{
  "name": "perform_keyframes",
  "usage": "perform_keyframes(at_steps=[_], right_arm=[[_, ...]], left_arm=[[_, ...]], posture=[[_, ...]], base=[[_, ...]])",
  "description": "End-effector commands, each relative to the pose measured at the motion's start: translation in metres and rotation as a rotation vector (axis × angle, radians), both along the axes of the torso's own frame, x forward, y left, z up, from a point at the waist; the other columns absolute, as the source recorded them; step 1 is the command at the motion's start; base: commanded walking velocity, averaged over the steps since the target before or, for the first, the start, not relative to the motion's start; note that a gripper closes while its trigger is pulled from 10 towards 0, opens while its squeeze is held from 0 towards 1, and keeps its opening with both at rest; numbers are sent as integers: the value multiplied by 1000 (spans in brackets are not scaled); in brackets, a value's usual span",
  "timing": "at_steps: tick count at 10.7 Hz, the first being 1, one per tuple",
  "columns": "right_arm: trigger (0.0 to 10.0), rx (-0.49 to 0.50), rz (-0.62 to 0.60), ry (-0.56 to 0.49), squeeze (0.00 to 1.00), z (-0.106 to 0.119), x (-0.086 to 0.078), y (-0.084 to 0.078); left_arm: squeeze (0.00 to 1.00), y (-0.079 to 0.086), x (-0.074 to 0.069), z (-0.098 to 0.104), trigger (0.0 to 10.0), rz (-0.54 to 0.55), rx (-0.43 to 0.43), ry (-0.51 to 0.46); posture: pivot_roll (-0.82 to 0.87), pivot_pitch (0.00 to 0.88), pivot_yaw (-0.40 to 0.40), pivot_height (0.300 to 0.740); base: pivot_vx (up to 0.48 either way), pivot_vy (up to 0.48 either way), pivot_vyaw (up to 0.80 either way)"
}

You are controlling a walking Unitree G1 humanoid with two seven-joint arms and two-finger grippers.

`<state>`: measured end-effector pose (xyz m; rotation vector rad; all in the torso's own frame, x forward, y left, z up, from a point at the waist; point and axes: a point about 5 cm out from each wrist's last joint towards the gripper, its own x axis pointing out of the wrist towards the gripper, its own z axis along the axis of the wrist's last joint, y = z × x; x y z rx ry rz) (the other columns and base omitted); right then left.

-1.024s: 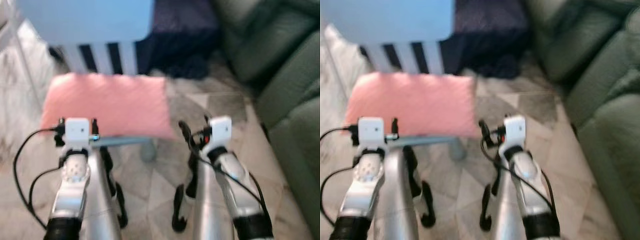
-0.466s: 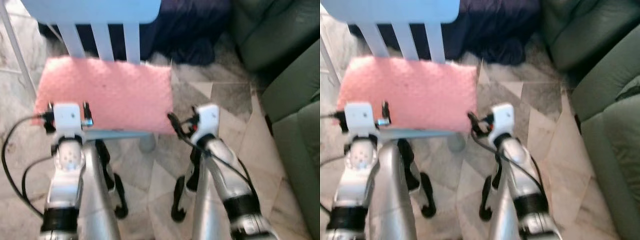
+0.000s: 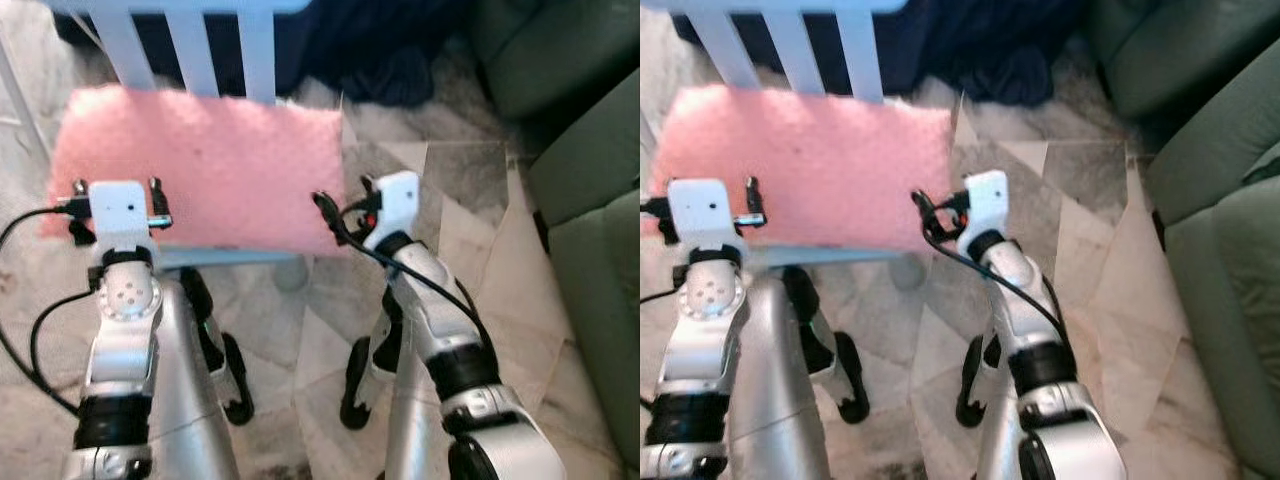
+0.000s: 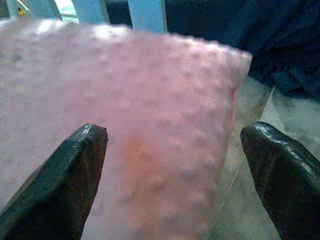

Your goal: Move the pillow to the sofa

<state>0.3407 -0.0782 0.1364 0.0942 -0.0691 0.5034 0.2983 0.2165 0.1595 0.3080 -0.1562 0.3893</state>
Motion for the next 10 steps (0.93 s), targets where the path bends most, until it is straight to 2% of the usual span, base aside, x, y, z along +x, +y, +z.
perform_keyframes(at_steps=[1,2,3,6,8,9,10], right_arm=[[10000,0,3,52,0,-15,-3,-2],[10000,-11,15,51,0,-16,-3,1],[10000,-8,47,59,0,-19,0,8],[10000,22,95,77,0,-15,9,28],[10000,58,156,108,0,-12,11,44],[4471,98,196,138,0,-13,10,51],[0,155,286,203,0,-18,4,67]], left_arm=[[0,2,-5,1,10000,24,31,-13],[0,1,-2,2,10000,15,25,-16],[0,-3,5,-5,10000,-38,-37,5],[0,-2,30,0,10000,-65,-46,-3],[0,-1,41,2,10000,-74,-51,7],[0,1,42,-3,0,-67,-50,27],[0,2,38,-22,0,-59,-62,88]], posture=[[-18,475,-104,422],[-17,478,-104,422],[-20,478,-102,422],[-11,483,-107,422],[-9,484,-104,422],[-11,483,-104,422],[-12,482,-106,422]], base=[[0,0,0],[0,0,0],[0,0,0],[0,0,0],[0,0,0],[0,0,0],[0,0,0]])
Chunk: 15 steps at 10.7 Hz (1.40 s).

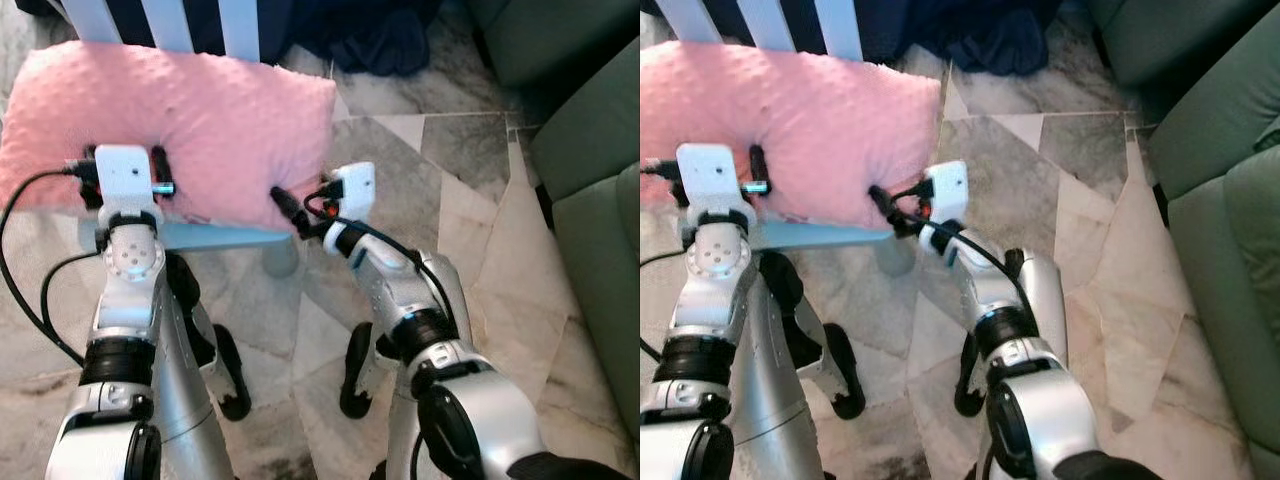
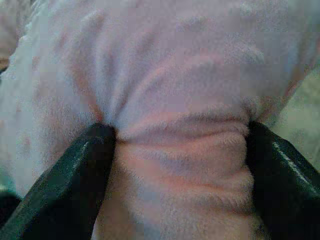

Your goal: Move the pillow to the sofa

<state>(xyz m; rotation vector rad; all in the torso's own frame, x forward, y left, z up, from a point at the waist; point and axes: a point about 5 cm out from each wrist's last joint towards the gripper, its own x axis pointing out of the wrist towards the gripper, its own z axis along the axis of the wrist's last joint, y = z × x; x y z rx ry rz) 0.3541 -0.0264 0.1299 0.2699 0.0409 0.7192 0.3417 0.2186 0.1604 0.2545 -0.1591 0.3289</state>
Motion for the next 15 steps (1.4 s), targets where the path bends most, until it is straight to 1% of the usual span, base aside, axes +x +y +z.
perform_keyframes(at_steps=[1,4,8,12,13,15], right_arm=[[0,13,83,70,0,-13,-12,20],[0,-1,91,84,0,-20,-14,20],[0,-26,71,91,0,-26,-10,5],[0,-63,72,84,0,-29,-10,0],[0,-77,67,77,0,-29,-9,-3],[0,-126,20,61,0,-31,-5,-18]], left_arm=[[0,0,-8,-27,0,-2,-8,95],[0,-1,-9,-31,0,-8,-4,97],[0,-1,-2,-28,0,-19,-4,76],[0,2,0,-28,0,-11,-11,68],[0,3,-1,-27,0,-10,-12,65],[0,0,-7,-28,0,-32,-4,57]], posture=[[-12,483,-107,422],[-10,477,-110,422],[-15,455,-108,422],[-8,436,-106,422],[-9,430,-104,422],[-12,409,-99,422]], base=[[0,0,0],[0,0,0],[0,0,0],[0,0,0],[0,0,0],[0,0,0]])
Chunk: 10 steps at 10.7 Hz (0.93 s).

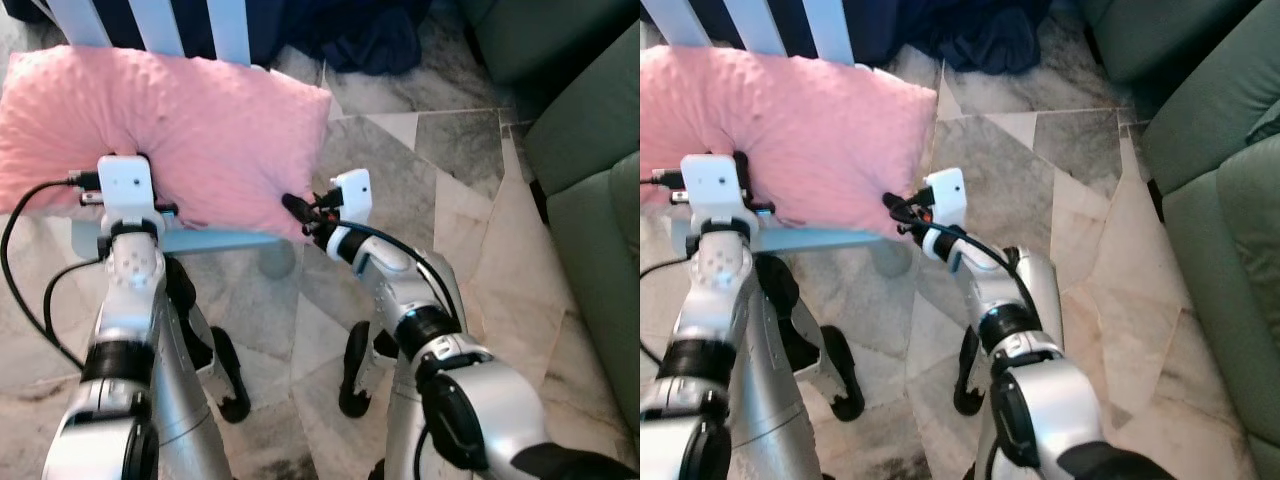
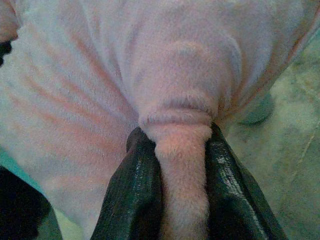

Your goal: Move the pillow to the sofa

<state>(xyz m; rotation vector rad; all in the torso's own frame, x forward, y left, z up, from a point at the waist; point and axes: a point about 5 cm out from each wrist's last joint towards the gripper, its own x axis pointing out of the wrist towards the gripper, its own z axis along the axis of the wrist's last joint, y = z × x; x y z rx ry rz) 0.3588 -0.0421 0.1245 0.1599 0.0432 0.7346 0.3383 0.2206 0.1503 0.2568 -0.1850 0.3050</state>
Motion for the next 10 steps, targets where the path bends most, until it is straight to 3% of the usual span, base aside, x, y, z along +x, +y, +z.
perform_keyframes(at_steps=[1,2,3,4,7,10], right_arm=[[0,-64,-38,92,0,-27,-8,-13],[0,-76,-100,68,0,-25,-3,-32],[0,-91,-127,59,0,-25,-2,-39],[0,-119,-189,33,0,-24,0,-58],[0,-225,-335,-61,0,-21,-1,-99],[0,-276,-425,-215,0,-4,-2,-121]], left_arm=[[0,0,-9,-20,0,-13,-8,79],[0,2,-20,-19,0,-29,20,65],[0,2,-24,-19,0,-33,25,60],[0,-2,-39,-19,0,-60,40,53],[0,-46,-78,-28,0,-241,18,61],[0,-51,-81,6,0,-285,85,-80]], posture=[[-11,383,-90,422],[-6,358,-83,422],[-6,342,-80,422],[-3,308,-74,422],[23,225,-72,422],[23,163,-75,422]], base=[[0,0,0],[0,0,0],[0,0,0],[0,0,0],[0,0,0],[0,0,0]])
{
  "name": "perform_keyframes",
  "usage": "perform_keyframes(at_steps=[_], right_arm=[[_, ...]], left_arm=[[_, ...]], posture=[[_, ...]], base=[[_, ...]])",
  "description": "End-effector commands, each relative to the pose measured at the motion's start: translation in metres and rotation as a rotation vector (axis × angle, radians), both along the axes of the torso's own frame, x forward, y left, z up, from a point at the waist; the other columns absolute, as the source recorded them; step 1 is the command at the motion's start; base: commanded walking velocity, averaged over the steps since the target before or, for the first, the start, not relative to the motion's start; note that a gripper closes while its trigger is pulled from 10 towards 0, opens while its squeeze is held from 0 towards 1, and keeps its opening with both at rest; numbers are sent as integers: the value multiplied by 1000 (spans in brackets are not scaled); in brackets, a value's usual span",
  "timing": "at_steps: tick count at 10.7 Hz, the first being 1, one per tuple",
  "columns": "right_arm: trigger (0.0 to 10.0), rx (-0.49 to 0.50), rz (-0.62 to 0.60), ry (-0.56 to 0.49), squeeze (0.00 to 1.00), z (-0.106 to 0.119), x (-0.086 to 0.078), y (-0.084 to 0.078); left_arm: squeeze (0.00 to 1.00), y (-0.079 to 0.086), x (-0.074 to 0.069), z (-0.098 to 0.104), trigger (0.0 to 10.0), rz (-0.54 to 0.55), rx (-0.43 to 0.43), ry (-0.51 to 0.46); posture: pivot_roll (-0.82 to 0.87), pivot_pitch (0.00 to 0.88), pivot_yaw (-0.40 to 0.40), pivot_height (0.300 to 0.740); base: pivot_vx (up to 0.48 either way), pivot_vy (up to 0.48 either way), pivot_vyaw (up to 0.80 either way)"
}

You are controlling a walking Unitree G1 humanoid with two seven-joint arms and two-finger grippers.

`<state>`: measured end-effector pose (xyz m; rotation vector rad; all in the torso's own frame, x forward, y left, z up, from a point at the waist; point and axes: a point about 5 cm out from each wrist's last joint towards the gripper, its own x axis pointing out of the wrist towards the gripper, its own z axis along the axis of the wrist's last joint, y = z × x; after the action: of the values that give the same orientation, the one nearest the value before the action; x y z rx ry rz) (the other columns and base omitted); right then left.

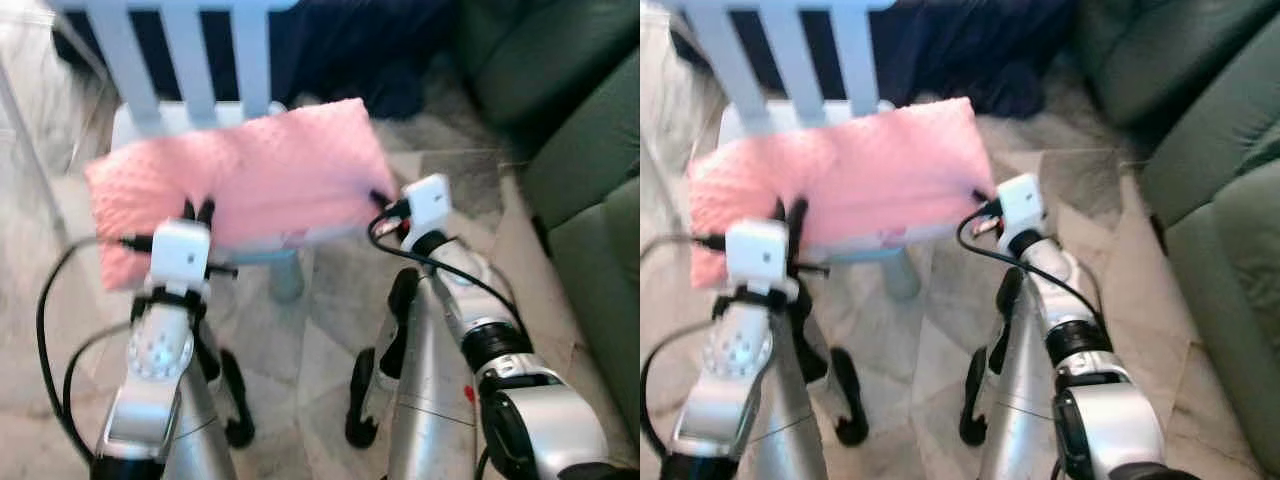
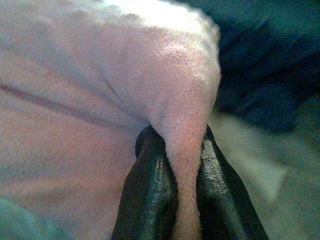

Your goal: Move the pillow to the sofa

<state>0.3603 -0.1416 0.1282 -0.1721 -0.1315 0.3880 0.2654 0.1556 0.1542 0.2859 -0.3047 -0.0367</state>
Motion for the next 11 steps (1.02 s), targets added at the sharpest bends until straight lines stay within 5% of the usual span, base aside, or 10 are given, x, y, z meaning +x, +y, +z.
perform_keyframes(at_steps=[1,3,7,8,9,11], right_arm=[[0,13,-115,-26,0,0,-3,-24],[0,34,-126,-121,0,9,-12,-16],[0,106,-171,-81,0,-13,-60,-6],[0,95,-182,-59,0,-17,-72,-7],[10000,118,-170,-35,0,-19,-76,-8],[10000,167,-201,-9,0,-15,-75,-8]], left_arm=[[0,12,-3,10,0,59,2,-50],[0,4,4,18,0,39,-6,-79],[0,-8,4,-19,0,-33,-97,89],[0,-10,6,-26,3255,-38,-88,124],[0,-11,6,-29,10000,-54,-95,141],[0,-13,7,-38,10000,-61,-108,181]], posture=[[21,147,-74,422],[12,118,-59,422],[-13,63,-46,422],[-17,52,-47,422],[-23,49,-42,422],[-28,46,-36,437]], base=[[0,0,0],[0,0,0],[0,0,0],[0,0,0],[0,0,0],[0,0,0]])
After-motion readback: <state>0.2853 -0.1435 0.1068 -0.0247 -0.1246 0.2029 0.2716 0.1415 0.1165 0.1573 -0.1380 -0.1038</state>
